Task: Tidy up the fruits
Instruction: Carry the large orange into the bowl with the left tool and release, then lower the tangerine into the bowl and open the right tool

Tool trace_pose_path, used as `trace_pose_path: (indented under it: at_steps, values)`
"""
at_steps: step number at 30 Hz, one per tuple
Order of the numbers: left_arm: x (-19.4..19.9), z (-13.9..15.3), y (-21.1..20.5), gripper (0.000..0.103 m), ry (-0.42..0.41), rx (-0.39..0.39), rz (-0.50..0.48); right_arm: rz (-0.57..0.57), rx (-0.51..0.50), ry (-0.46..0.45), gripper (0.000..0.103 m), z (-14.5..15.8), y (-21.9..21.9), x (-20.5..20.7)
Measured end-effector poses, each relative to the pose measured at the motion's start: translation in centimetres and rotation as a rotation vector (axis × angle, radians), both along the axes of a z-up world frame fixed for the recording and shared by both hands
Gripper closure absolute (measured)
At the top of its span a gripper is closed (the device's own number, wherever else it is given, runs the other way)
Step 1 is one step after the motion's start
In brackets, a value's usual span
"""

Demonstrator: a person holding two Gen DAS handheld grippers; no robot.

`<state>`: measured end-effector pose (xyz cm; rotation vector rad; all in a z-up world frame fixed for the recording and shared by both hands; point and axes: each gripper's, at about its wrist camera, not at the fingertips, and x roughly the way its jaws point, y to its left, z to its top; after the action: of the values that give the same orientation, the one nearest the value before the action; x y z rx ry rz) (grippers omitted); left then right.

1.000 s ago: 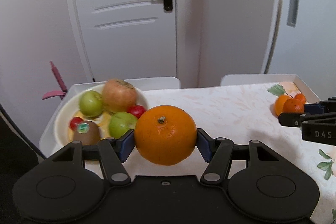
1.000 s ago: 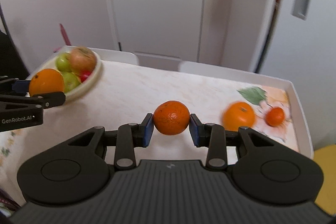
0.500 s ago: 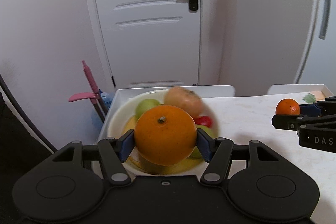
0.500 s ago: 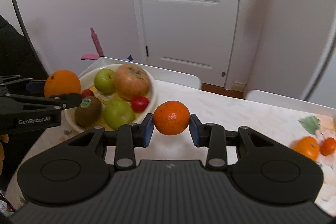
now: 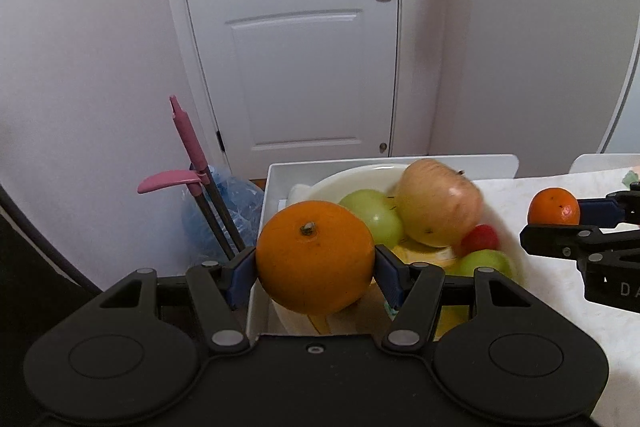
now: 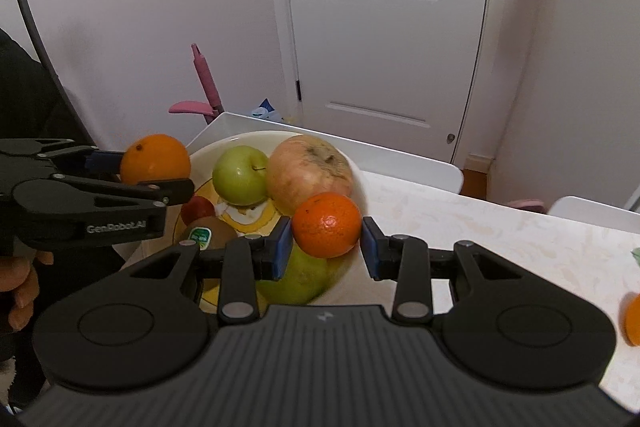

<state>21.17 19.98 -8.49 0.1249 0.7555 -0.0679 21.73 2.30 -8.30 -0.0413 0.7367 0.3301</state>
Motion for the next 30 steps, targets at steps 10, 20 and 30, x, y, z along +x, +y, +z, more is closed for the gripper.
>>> trace_pose_path:
  at_steps: [10,20,30]
  values:
    - [1.8,-1.3,0.6,0.035,0.046,-0.022,-0.034,-0.002,-0.010,0.012,0.052,-0.5,1.0,0.8]
    - [-1.0,0.7,1.1,0.009,-0.026,-0.021,-0.024,-0.003,-0.011,0.011,0.052,0.1,0.6,0.7]
    - [-3.9,1.1,1.5,0.009,-0.022,-0.023,-0.035,0.035,-0.008,0.011,0.052,0.6,1.3,1.0]
